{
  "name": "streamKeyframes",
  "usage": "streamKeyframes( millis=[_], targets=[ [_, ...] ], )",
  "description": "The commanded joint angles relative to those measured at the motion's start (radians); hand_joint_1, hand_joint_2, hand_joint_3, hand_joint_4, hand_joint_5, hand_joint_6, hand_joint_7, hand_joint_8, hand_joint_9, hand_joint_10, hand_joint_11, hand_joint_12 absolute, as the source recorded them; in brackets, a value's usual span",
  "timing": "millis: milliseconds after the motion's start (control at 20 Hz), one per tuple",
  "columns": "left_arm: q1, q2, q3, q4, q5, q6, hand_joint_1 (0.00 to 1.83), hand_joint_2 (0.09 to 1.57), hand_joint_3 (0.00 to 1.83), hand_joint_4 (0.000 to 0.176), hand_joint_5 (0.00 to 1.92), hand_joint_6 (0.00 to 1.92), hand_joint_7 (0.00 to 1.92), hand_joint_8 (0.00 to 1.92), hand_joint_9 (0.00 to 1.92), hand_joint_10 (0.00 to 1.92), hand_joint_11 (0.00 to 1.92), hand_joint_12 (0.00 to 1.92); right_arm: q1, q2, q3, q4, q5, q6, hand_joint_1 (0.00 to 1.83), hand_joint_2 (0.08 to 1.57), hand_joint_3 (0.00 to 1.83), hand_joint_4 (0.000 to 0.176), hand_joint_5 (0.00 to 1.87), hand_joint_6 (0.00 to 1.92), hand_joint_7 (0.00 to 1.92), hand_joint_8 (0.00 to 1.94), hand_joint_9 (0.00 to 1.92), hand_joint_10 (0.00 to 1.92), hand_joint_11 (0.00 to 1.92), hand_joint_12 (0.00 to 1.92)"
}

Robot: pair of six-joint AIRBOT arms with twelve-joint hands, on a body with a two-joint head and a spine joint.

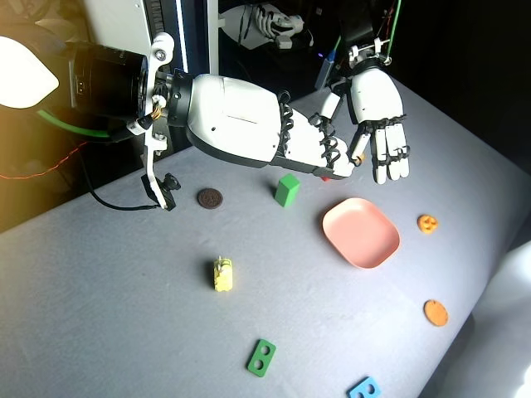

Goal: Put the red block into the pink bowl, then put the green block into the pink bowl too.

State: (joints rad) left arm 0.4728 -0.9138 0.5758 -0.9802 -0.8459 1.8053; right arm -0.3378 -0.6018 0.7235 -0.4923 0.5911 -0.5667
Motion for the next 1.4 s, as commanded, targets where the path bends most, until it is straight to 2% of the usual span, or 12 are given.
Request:
streamKeyframes(
  millis=[0, 50, 100, 200, 300, 450, 500, 550, 650, 700, 800, 1350],
  targets=[
    [-0.001, 0.003, 0.005, 0.063, -0.065, -0.006, 0.64, 0.89, 0.0, 0.025, 0.97, 0.0, 0.21, 0.01, 0.0, 0.0, 0.0, 0.0, 0.007, 0.012, -0.003, 0.031, 0.11, 0.002, 0.26, 0.71, 0.0, 0.176, 0.3, 0.0, 0.0, 0.0, 0.0, 0.0, 0.0, 0.0],
    [0.003, 0.003, 0.008, 0.07, -0.065, -0.013, 0.66, 0.88, 0.0, 0.017, 0.99, 0.01, 0.19, 0.0, 0.0, 0.0, 0.0, 0.0, 0.007, 0.012, -0.003, 0.031, 0.11, 0.002, 0.24, 0.71, 0.0, 0.176, 0.34, 0.01, 0.0, 0.0, 0.0, 0.0, 0.0, 0.0],
    [0.008, 0.003, 0.01, 0.075, -0.065, -0.018, 0.62, 0.89, 0.0, 0.049, 0.98, 0.0, 0.19, 0.0, 0.0, 0.0, 0.0, 0.0, 0.007, 0.012, -0.003, 0.031, 0.111, 0.002, 0.23, 0.72, 0.0, 0.176, 0.35, 0.02, 0.0, 0.0, 0.0, 0.0, 0.0, 0.0],
    [0.015, 0.003, 0.014, 0.089, -0.065, -0.03, 0.63, 0.88, 0.0, 0.058, 0.99, 0.01, 0.19, 0.0, 0.0, 0.0, 0.0, 0.0, 0.006, 0.012, -0.003, 0.031, 0.111, 0.002, 0.27, 0.72, 0.0, 0.176, 0.35, 0.01, 0.01, 0.0, 0.0, 0.0, 0.0, 0.0],
    [0.022, 0.003, 0.019, 0.102, -0.065, -0.041, 0.67, 0.89, 0.0, 0.025, 1.0, 0.01, 0.23, 0.01, 0.0, 0.0, 0.0, 0.0, 0.005, 0.012, -0.003, 0.031, 0.111, 0.002, 0.27, 0.73, 0.0, 0.176, 0.36, 0.01, 0.02, 0.01, 0.0, 0.0, 0.0, 0.0],
    [0.031, 0.003, 0.022, 0.11, -0.065, -0.049, 0.71, 0.89, 0.0, 0.007, 1.01, 0.01, 0.23, 0.01, 0.0, 0.0, 0.0, 0.0, 0.005, 0.012, -0.003, 0.031, 0.111, 0.002, 0.29, 0.73, 0.0, 0.176, 0.34, 0.0, 0.03, 0.01, 0.0, 0.0, 0.0, 0.0],
    [0.034, 0.003, 0.022, 0.113, -0.065, -0.051, 0.7, 0.9, 0.0, 0.027, 1.0, 0.01, 0.22, 0.0, 0.0, 0.0, 0.0, 0.0, 0.005, 0.012, -0.003, 0.031, 0.111, 0.002, 0.3, 0.74, 0.01, 0.176, 0.36, 0.01, 0.03, 0.01, 0.0, 0.0, 0.0, 0.0],
    [0.038, 0.003, 0.023, 0.115, -0.065, -0.055, 0.77, 0.89, 0.0, 0.0, 1.03, 0.01, 0.22, 0.0, 0.0, 0.0, 0.0, 0.0, 0.005, 0.012, -0.003, 0.031, 0.111, 0.002, 0.31, 0.73, 0.0, 0.176, 0.39, 0.02, 0.05, 0.01, 0.0, 0.0, 0.0, 0.0],
    [0.045, 0.003, 0.024, 0.117, -0.065, -0.062, 0.81, 0.89, 0.0, 0.0, 1.03, 0.01, 0.23, 0.01, 0.0, 0.0, 0.0, 0.0, 0.005, 0.012, -0.003, 0.031, 0.112, 0.002, 0.32, 0.72, 0.0, 0.176, 0.4, 0.02, 0.05, 0.01, 0.0, 0.0, 0.0, 0.0],
    [0.047, 0.003, 0.026, 0.119, -0.065, -0.064, 0.77, 0.91, 0.01, 0.02, 1.02, 0.01, 0.22, 0.0, 0.0, 0.0, 0.0, 0.0, 0.005, 0.012, -0.003, 0.031, 0.112, 0.002, 0.34, 0.72, 0.0, 0.176, 0.37, 0.01, 0.05, 0.01, 0.0, 0.0, 0.0, 0.0],
    [0.052, 0.002, 0.029, 0.123, -0.065, -0.068, 0.9, 0.89, 0.0, 0.0, 1.04, 0.01, 0.26, 0.01, 0.0, 0.0, 0.0, 0.0, 0.005, 0.012, -0.003, 0.031, 0.112, 0.002, 0.33, 0.73, 0.0, 0.176, 0.43, 0.02, 0.06, 0.01, 0.0, 0.0, 0.0, 0.0],
    [0.059, -0.019, 0.042, 0.126, -0.086, -0.076, 0.83, 0.92, 0.01, 0.014, 1.05, 0.01, 0.27, 0.01, 0.0, 0.0, 0.0, 0.0, 0.004, 0.012, -0.003, 0.031, 0.112, 0.002, 0.33, 0.7, 0.0, 0.176, 0.43, 0.0, 0.09, 0.01, 0.0, 0.0, 0.0, 0.0]
  ],
)
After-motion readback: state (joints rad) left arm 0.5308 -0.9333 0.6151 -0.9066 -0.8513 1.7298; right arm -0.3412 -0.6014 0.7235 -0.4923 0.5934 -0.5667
